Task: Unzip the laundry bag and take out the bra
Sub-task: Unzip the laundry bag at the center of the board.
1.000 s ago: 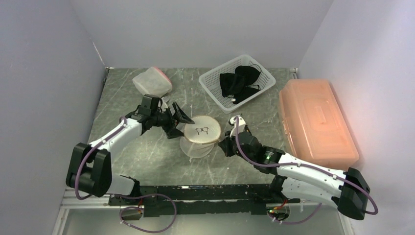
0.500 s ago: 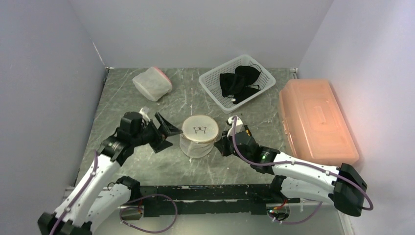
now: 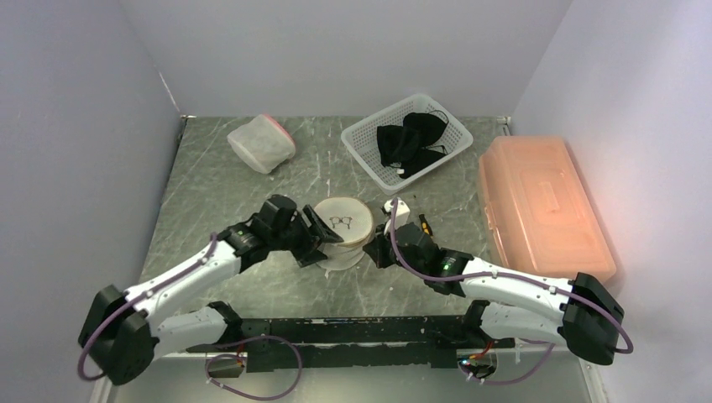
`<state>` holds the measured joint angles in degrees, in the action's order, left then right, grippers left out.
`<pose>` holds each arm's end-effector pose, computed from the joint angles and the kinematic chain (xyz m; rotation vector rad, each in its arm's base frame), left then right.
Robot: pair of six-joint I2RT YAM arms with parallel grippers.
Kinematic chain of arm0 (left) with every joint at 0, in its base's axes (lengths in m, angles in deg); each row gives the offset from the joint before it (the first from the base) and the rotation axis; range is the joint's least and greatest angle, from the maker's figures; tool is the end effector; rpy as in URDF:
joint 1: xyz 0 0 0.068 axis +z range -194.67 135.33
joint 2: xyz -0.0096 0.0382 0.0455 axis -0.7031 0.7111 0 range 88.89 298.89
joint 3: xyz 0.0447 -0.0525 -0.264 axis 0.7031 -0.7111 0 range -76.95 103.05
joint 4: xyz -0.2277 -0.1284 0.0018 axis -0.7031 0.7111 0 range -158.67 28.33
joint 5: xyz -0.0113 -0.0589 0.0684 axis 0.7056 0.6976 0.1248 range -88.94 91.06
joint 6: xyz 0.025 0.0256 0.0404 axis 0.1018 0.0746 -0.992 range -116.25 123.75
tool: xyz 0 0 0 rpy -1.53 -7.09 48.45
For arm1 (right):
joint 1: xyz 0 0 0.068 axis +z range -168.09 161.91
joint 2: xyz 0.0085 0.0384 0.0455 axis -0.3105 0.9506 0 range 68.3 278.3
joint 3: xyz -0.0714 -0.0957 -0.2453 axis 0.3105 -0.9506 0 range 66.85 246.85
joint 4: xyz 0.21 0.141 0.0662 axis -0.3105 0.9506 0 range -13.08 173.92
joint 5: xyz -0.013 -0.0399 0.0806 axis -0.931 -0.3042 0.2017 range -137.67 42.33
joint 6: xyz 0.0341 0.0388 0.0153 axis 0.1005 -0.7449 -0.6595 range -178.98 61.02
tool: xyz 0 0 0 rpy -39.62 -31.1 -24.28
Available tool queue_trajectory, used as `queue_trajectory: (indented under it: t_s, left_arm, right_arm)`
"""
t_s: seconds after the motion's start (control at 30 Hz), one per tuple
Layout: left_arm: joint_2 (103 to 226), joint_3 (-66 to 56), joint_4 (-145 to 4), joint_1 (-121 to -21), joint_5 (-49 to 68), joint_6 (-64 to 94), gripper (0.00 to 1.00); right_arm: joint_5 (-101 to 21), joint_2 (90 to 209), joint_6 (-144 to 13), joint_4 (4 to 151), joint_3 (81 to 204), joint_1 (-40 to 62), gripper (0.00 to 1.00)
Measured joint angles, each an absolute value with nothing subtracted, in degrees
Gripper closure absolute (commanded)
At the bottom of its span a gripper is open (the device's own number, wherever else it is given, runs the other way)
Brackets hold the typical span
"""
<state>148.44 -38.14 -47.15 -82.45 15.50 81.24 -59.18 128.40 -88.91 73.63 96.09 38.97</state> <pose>0.1660 -0.1399 0.2375 -0.7618 2.5469 -1.1721 0.1288 0.1857 0.2179 -0.3713 2.0916 0.7293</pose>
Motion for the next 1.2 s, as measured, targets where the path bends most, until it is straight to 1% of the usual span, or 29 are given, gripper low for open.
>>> queue_trajectory:
  t_s: [0.1, 0.2, 0.33, 0.47, 0.5, 0.87, 1.2]
  left_arm:
    - [154.10, -36.72, -50.82, -83.96, 14.76, 82.05, 0.32]
    - [157.12, -35.72, -53.58, -84.59, 14.01, 82.86, 0.44]
    - [157.71, -35.65, -55.59, -84.81, 12.22, 83.60, 0.64]
    - [158.49, -34.76, -56.00, -84.84, 10.89, 83.75, 0.91]
    - [158.82, -34.47, -56.05, -84.84, 10.67, 83.78, 0.96]
    - [159.74, -31.59, -54.58, -84.84, 10.28, 80.26, 0.97]
    - [159.17, -30.56, -53.82, -82.78, 14.17, 76.85, 0.97]
  right_arm:
    - [-59.05, 128.40, -88.89, 73.39, 96.15, 38.99, 1.00]
    - [-58.92, 128.40, -88.71, 73.36, 96.15, 38.99, 1.00]
    - [-58.39, 128.40, -88.54, 73.34, 96.15, 39.03, 1.00]
    - [-57.80, 128.36, -88.52, 73.36, 96.15, 39.12, 1.00]
    - [-57.78, 128.31, -88.49, 73.39, 96.15, 39.14, 1.00]
    - [-59.88, 125.12, -87.12, 75.22, 96.15, 39.23, 1.00]
    - [-62.72, 125.03, -86.48, 75.72, 96.15, 39.32, 1.00]
